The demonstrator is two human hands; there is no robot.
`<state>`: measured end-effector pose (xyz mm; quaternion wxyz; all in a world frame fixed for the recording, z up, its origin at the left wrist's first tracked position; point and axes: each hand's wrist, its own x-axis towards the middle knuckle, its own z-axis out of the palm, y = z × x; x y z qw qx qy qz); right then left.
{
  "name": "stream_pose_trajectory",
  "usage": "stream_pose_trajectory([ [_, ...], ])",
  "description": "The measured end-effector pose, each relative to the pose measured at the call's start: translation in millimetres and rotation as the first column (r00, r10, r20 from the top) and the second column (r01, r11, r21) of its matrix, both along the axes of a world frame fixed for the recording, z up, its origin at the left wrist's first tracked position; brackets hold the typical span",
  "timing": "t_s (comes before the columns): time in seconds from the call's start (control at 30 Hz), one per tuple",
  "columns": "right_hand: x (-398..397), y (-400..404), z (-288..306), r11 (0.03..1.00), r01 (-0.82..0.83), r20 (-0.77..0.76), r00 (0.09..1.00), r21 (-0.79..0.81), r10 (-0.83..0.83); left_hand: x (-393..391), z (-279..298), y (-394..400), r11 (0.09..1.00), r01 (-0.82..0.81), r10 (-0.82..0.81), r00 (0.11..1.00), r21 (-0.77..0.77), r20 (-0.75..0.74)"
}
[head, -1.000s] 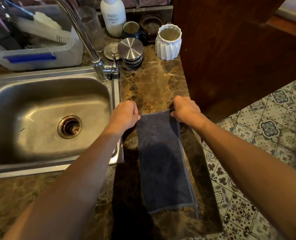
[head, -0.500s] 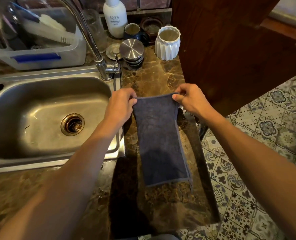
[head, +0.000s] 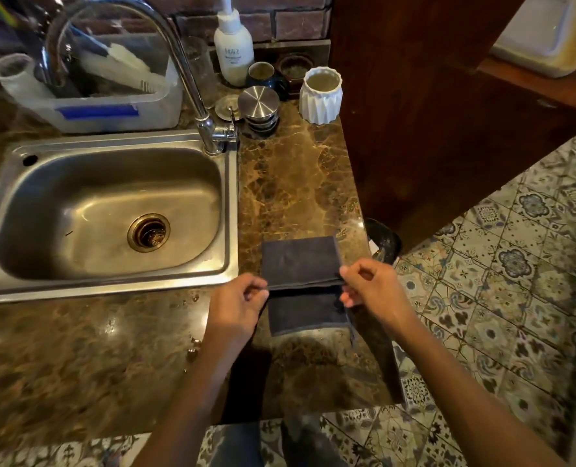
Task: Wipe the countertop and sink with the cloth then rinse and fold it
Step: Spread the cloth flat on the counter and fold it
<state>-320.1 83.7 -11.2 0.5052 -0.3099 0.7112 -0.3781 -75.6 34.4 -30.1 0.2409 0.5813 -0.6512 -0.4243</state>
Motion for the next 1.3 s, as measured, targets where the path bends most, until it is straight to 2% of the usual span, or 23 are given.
stream_pose_trajectory([
  [0.13, 4, 24, -11, 0.996, -0.087, -0.123, 0.988, 0.033, 0.091, 7, -20, 34, 1.000, -0.006, 0.006, 0.999, 0.017, 0.047],
  [0.37, 6, 46, -25, 0.983, -0.164, -0.369, 0.911, 0.082, 0.182, 6, -33, 60, 0.985, 0.101, -0.067, 0.971, -0.138, 0.231],
  [0.43, 10, 51, -25, 0.971, -0.225, -0.446, 0.863, 0.086, 0.239, 6, -35, 65, 0.981, 0.117, -0.068, 0.956, -0.158, 0.285],
  [0.5, 13, 55, -26, 0.951, -0.292, -0.559, 0.774, 0.104, 0.299, 5, -34, 68, 0.977, 0.115, -0.049, 0.942, -0.181, 0.333],
  [0.57, 15, 55, -25, 0.951, -0.303, -0.696, 0.669, 0.064, 0.260, 1, -27, 68, 0.962, 0.104, -0.007, 0.934, -0.252, 0.358],
  [0.6, 17, 53, -23, 0.956, -0.292, -0.738, 0.646, -0.005, 0.193, -5, -22, 65, 0.949, 0.110, 0.005, 0.932, -0.296, 0.362],
  [0.63, 20, 48, -20, 0.959, -0.273, -0.748, 0.653, -0.083, 0.121, -12, -19, 60, 0.933, 0.133, -0.001, 0.931, -0.335, 0.366],
  [0.7, 29, 32, -17, 0.952, -0.241, -0.688, 0.724, -0.187, 0.049, -30, -21, 44, 0.900, 0.223, -0.066, 0.920, -0.375, 0.386],
  [0.77, 41, 13, -17, 0.949, -0.264, -0.621, 0.777, -0.169, 0.105, -48, -32, 30, 0.876, 0.322, -0.164, 0.899, -0.359, 0.407],
  [0.8, 47, 4, -20, 0.939, -0.311, -0.624, 0.765, -0.143, 0.158, -54, -39, 26, 0.863, 0.362, -0.204, 0.888, -0.352, 0.413],
  [0.87, 54, -7, -32, 0.900, -0.429, -0.711, 0.656, -0.075, 0.253, -62, -54, 23, 0.849, 0.399, -0.216, 0.861, -0.347, 0.460],
  [0.97, 49, -9, -53, 0.853, -0.517, -0.792, 0.491, 0.070, 0.363, -62, -65, 25, 0.869, 0.371, -0.133, 0.811, -0.326, 0.569],
  [1.07, 46, -6, -62, 0.837, -0.529, -0.792, 0.448, 0.138, 0.414, -59, -73, 26, 0.890, 0.298, -0.053, 0.819, -0.345, 0.571],
  [1.2, 49, -12, -70, 0.840, -0.505, -0.839, 0.356, 0.198, 0.411, -55, -75, 22, 0.838, 0.328, 0.006, 0.793, -0.436, 0.609],
  [1.3, 45, -35, -77, 0.844, -0.491, -0.858, 0.317, 0.216, 0.404, -57, -72, -5, 0.825, 0.310, 0.028, 0.812, -0.472, 0.582],
])
